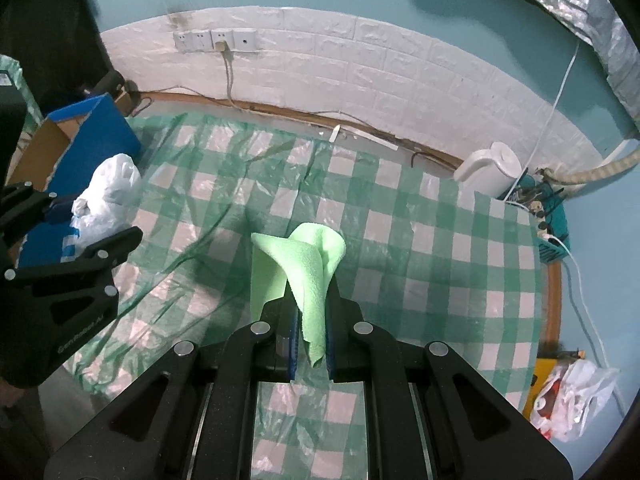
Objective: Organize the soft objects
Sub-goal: 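Carry the white bag with the left tool while the right tool carries the lime cloth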
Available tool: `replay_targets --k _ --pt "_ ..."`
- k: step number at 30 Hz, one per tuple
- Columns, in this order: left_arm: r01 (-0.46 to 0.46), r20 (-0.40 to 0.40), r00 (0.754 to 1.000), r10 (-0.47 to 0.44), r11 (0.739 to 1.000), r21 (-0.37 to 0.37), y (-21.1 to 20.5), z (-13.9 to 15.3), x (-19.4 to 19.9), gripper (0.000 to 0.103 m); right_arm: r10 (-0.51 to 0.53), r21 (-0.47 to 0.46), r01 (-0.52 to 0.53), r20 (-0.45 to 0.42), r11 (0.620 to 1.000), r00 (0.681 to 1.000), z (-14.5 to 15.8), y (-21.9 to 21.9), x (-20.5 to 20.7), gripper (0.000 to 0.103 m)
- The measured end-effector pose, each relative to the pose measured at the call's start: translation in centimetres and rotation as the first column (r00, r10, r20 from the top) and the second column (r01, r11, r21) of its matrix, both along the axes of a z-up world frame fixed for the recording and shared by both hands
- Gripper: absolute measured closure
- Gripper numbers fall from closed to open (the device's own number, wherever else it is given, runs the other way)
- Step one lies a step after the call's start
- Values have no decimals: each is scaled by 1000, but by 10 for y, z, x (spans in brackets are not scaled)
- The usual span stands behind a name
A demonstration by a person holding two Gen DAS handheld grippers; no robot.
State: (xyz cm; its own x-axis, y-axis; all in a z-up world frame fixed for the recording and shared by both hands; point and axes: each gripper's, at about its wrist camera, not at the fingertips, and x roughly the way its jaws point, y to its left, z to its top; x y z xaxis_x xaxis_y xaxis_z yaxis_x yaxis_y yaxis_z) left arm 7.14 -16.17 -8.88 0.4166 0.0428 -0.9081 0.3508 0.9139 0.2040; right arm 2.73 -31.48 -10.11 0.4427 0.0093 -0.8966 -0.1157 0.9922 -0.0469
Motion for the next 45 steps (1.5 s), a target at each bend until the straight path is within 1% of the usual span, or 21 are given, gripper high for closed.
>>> replay_targets --k 6,10,14,24,32,45 --pt "18 28 999 -17 1000 -4 7 24 -16 57 16 -2 -16 31 1000 999 20 7 -9 93" --pt "28 59 998 -28 1000 -2 15 43 -27 57 33 0 -33 45 999 998 29 12 -15 93" --pt "30 76 997 -30 1000 -3 26 54 -38 57 57 -5 -57 62 998 996 37 19 -20 93" --pt "2 114 993 2 999 -32 65 71 -54 57 104 -3 -104 91 995 990 56 42 -27 94" --pt "-28 164 986 34 999 -39 96 84 -65 57 156 -4 -157 129 988 979 75 73 -27 94" --pt "-121 174 976 130 991 -60 161 86 -70 57 238 -7 -240 153 971 959 92 132 -18 94"
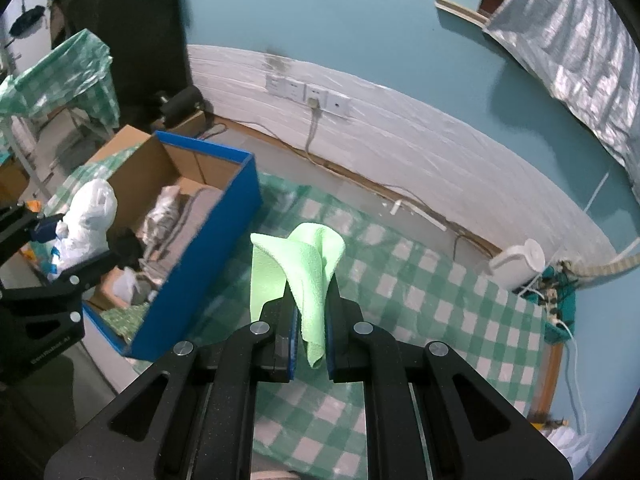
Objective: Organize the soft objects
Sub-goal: 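Carry the white bag with the left tool while the right tool carries the lime cloth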
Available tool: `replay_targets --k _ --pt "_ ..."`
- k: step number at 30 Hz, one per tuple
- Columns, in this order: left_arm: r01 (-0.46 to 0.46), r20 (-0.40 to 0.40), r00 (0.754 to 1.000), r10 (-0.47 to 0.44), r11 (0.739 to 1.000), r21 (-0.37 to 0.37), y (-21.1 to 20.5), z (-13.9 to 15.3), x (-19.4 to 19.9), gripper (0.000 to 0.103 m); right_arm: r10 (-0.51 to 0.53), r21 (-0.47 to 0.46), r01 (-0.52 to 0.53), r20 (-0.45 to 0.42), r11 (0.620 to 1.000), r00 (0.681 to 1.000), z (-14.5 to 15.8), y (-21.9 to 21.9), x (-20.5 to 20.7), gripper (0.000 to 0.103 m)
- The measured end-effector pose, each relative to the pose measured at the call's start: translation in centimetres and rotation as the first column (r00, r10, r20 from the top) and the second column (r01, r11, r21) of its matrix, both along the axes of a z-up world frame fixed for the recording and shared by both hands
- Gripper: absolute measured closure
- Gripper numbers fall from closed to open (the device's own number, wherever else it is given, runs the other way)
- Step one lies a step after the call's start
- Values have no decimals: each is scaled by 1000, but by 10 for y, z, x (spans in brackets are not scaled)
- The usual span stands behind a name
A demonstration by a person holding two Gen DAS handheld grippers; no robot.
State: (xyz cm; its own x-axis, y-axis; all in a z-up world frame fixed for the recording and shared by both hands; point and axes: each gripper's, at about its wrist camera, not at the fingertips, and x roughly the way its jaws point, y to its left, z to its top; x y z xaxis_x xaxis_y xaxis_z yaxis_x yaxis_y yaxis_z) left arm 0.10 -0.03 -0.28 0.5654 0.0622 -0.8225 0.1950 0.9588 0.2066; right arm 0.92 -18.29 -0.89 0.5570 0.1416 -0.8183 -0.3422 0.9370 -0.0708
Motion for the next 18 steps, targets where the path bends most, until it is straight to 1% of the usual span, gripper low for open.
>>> replay_targets --k 5,10,18 --pt "-37 1 999 37 999 -13 26 0 2 57 45 3 -45 6 999 999 5 29 3 94" --pt "-89 -13 996 88 996 -24 53 -7 7 57 87 10 -87 6 996 996 9 57 6 94" --pt "-161 -36 987 159 986 -36 89 -16 13 57 152 20 -151 -11 988 988 6 98 12 94"
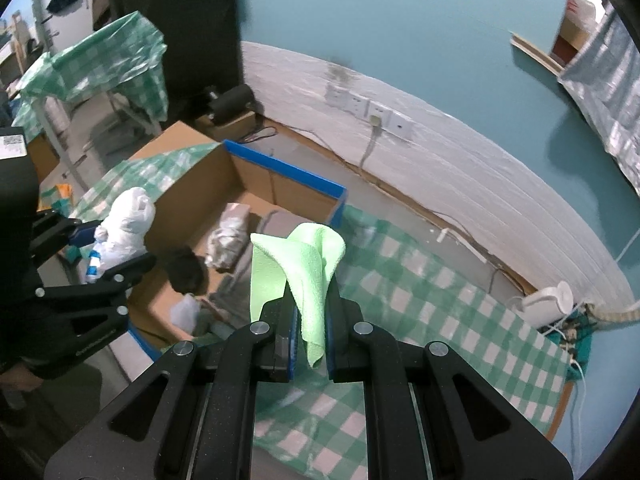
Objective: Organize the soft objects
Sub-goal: 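Open both tools over the box to drop the white bag and lime cloth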
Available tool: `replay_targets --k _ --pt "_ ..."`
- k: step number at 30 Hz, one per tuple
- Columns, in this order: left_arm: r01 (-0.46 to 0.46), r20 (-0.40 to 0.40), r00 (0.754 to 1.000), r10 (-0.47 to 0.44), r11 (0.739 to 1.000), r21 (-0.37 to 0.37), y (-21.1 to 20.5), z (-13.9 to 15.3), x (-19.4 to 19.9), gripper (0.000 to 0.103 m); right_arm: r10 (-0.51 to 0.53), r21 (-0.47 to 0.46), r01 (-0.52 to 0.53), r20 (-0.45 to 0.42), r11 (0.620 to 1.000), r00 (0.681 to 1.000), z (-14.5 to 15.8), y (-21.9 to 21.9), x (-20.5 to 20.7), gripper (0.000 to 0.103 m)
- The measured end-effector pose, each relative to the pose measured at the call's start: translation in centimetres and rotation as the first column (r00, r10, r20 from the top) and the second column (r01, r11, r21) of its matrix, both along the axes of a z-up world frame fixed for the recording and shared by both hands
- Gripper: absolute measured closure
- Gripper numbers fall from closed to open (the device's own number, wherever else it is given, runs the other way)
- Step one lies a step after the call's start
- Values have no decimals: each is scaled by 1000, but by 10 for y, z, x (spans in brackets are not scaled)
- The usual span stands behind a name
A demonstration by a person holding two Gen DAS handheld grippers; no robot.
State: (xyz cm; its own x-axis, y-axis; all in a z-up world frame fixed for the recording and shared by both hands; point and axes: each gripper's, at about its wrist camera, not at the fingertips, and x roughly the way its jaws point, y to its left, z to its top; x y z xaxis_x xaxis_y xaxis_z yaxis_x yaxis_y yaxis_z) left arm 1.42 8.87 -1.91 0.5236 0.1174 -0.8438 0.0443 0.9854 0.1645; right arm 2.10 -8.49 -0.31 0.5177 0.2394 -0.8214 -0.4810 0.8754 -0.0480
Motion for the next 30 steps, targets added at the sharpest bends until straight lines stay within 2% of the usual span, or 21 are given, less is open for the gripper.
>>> replay_targets --k 5,14,17,19,21,25,30 --pt "-29 -13 1000 29 1000 -5 15 -5 3 57 42 1 -42 -23 999 999 -7 25 4 94" --pt "-82 -67 994 81 997 -6 34 -26 6 54 93 21 -92 -101 996 990 -37 57 14 93" --pt "-95 -88 992 94 995 -13 38 -30 7 46 94 27 -92 -102 995 990 -39 60 16 75" --pt "-106 -87 991 105 994 -17 41 -30 6 37 94 31 -92 -84 995 992 -37 60 15 53" --pt "-116 -76 991 115 993 -12 43 -27 5 34 88 28 -86 -55 996 995 -33 61 14 41" --pt "-119 -61 991 119 993 4 43 -22 2 31 69 36 -68 -33 997 997 -26 57 11 41" --pt "-107 -47 993 106 994 -12 41 -13 -3 28 41 48 -39 -28 998 999 -18 46 6 39"
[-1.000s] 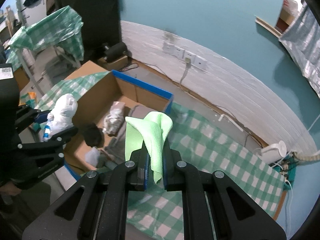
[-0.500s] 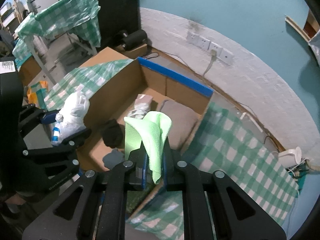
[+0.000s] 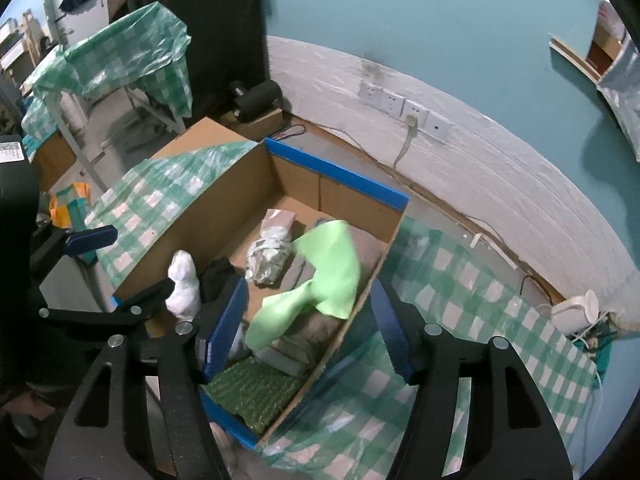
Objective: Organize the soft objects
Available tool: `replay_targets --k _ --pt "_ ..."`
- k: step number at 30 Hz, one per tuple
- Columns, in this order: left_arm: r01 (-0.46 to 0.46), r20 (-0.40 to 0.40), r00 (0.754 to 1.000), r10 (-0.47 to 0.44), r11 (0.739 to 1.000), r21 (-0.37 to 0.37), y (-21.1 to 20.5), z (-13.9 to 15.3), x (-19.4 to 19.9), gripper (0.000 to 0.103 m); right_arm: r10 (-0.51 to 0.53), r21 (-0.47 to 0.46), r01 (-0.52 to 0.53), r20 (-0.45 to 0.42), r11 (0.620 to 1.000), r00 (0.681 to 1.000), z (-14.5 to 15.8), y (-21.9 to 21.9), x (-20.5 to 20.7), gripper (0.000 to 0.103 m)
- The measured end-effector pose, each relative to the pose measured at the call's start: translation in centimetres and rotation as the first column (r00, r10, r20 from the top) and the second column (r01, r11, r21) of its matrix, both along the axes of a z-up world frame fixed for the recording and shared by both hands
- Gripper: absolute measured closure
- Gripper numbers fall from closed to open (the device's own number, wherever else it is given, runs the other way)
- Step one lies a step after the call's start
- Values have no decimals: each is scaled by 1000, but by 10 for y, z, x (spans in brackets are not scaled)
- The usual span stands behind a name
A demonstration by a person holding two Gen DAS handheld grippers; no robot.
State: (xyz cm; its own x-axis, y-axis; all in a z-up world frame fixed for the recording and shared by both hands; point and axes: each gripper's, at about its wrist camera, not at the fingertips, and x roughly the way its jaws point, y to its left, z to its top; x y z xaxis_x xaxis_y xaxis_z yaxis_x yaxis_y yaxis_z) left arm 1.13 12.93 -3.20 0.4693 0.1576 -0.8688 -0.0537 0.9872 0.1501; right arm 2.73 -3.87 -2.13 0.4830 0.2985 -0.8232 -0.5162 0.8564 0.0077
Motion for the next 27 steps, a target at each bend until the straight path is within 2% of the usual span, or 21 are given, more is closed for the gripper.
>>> replay_targets --k 8,27 --pt "53 47 998 -52 998 -19 -18 23 -12 24 -50 52 49 22 997 998 19 -22 -12 39" --pt "177 122 977 -174 984 -17 -63 59 -37 23 -123 77 118 62 990 991 37 -87 -51 39"
